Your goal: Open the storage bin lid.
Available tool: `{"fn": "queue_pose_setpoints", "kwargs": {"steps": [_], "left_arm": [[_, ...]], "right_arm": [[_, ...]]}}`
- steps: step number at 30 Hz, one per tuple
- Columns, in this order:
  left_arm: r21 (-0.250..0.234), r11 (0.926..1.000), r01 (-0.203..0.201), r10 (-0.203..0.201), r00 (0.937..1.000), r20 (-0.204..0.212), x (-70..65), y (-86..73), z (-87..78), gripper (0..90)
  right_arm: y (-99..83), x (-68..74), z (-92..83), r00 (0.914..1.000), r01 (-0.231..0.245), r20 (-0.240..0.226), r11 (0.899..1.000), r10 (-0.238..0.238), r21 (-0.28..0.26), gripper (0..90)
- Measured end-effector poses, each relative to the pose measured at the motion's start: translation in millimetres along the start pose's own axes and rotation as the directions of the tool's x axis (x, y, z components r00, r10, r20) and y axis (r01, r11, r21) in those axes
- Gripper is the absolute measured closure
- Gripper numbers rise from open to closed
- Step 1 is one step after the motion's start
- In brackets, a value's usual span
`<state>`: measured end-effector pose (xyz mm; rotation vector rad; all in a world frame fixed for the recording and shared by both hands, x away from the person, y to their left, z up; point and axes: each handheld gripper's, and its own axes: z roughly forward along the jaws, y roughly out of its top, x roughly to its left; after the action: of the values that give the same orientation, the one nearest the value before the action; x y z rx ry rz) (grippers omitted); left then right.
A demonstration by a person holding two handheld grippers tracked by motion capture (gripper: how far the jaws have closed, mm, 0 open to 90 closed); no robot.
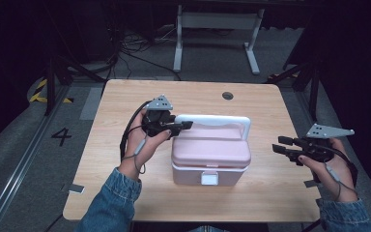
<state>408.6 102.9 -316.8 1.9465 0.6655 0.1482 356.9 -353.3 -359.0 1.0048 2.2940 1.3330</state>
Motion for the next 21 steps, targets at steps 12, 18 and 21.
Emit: {"fn": "queue_pose_setpoints", "kwargs": {"steps": [12, 18, 21], "left_arm": [[-0.013, 0.9993, 0.034, -0.034, 0.9994, 0.007, 17.8, 18.3, 1.0, 72.3], [-0.019, 0.9981, 0.059, -0.059, 0.9983, 0.005, 27.5, 25.3, 5.1, 73.0], [-0.025, 0.9976, 0.065, -0.065, 0.9979, 0.002, 32.3, 28.1, 7.4, 73.3]], "right_arm": [[8.6, 10.5, -8.5, 0.9998, 0.020, -0.003, 0.997, -0.020, -0.068, 67.4], [14.2, 18.3, -11.1, 0.9989, 0.045, 0.015, 0.993, -0.043, -0.113, 76.7], [17.0, 22.0, -13.1, 0.9986, 0.053, 0.015, 0.988, -0.051, -0.143, 79.2]]}}
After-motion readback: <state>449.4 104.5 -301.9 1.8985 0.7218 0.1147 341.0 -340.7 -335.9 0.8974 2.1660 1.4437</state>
